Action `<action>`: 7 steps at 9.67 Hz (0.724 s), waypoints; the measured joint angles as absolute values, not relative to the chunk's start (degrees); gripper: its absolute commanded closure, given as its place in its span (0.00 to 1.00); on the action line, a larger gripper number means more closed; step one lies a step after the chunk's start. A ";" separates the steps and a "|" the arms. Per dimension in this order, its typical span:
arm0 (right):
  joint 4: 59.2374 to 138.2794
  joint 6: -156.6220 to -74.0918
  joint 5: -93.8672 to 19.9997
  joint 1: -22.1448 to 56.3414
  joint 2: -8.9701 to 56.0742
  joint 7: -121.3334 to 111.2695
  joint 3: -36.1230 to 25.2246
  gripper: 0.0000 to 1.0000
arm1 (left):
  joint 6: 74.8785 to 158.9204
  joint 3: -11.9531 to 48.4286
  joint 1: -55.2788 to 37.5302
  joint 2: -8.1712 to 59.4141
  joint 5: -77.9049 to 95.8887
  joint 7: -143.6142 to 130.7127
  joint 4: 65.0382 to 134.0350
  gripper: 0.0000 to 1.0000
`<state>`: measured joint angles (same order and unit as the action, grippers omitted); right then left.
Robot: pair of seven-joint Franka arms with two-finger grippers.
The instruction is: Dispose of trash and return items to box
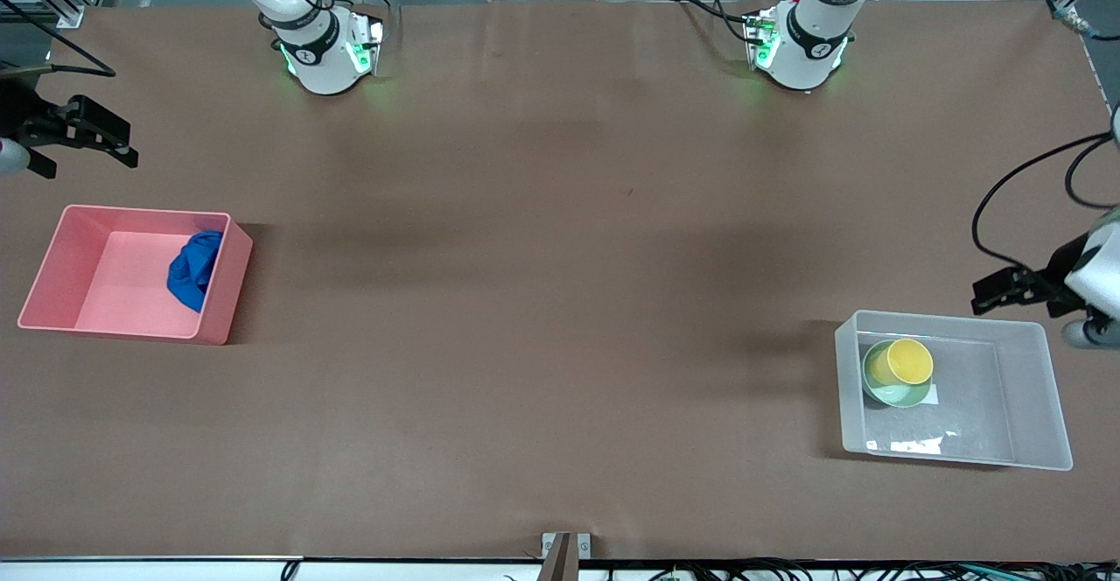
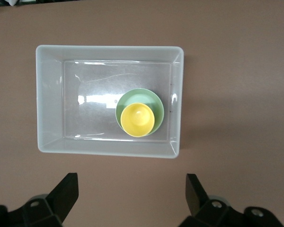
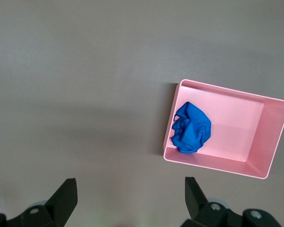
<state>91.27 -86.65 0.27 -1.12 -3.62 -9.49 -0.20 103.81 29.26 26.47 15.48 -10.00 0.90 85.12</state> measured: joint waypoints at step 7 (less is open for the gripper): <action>91.29 -86.65 0.27 -1.12 -3.57 -9.49 -0.26 0.00 | 91.90 24.77 19.77 4.18 -4.83 0.86 82.37 0.00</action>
<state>91.29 -86.65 0.27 -1.12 -3.57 -9.49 -0.26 91.90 24.77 19.77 4.18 -4.83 0.86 82.37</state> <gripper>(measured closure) 0.000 0.000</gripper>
